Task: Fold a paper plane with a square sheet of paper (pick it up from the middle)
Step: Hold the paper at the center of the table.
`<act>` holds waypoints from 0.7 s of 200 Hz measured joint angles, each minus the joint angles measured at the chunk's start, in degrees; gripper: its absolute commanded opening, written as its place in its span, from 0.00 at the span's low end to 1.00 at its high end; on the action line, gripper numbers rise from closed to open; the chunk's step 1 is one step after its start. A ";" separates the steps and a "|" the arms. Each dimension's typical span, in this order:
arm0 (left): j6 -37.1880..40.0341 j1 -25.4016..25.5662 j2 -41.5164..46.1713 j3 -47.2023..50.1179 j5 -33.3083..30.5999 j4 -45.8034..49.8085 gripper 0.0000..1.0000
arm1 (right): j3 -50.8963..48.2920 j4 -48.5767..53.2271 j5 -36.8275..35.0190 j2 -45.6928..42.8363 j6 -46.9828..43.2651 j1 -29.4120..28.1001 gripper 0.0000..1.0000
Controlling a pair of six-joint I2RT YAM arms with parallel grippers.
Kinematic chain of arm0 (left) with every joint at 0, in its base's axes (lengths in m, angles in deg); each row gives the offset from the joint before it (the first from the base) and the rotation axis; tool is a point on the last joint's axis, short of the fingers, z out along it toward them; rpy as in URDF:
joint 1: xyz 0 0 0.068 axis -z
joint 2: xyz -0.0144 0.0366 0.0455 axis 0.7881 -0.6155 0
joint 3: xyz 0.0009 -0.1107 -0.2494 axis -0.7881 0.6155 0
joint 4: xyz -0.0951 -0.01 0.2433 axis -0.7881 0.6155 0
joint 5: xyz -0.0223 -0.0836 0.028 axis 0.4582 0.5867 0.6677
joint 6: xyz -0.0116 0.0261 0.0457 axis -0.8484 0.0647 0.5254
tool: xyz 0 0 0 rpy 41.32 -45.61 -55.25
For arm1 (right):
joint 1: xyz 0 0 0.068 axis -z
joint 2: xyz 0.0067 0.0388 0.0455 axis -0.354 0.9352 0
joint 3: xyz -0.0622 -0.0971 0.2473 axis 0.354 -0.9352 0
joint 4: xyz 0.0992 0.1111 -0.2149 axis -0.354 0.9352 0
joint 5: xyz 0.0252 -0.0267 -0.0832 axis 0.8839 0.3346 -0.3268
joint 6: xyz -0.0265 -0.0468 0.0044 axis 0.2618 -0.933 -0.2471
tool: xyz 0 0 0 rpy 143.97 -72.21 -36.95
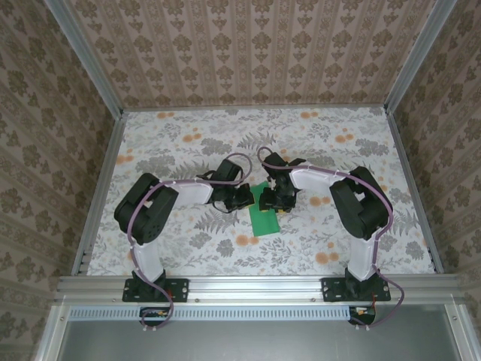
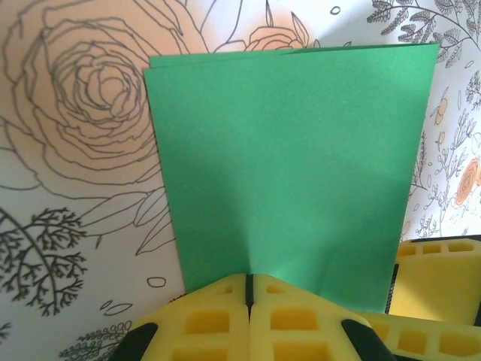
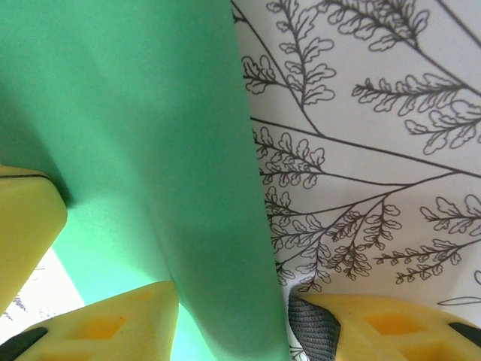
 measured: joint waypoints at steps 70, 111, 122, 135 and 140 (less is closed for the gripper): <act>0.04 0.00 -0.37 -0.79 0.02 1.33 0.03 | -4.76 -3.34 -2.47 -8.11 2.12 -0.22 0.56; 0.04 0.00 -0.39 -0.83 0.00 1.57 0.02 | -5.18 -4.74 -1.55 -14.51 3.48 1.75 0.36; 0.04 -0.02 -0.48 -0.90 0.02 1.73 0.02 | -5.18 -5.92 -0.42 -14.49 3.34 1.55 0.27; 0.04 -0.02 -0.48 -0.94 0.02 1.79 0.02 | -5.18 -7.02 1.11 -14.27 3.80 1.18 0.19; 0.04 -0.02 -0.50 -0.96 0.02 1.81 0.02 | -5.18 -7.37 1.77 -14.12 4.15 1.09 0.16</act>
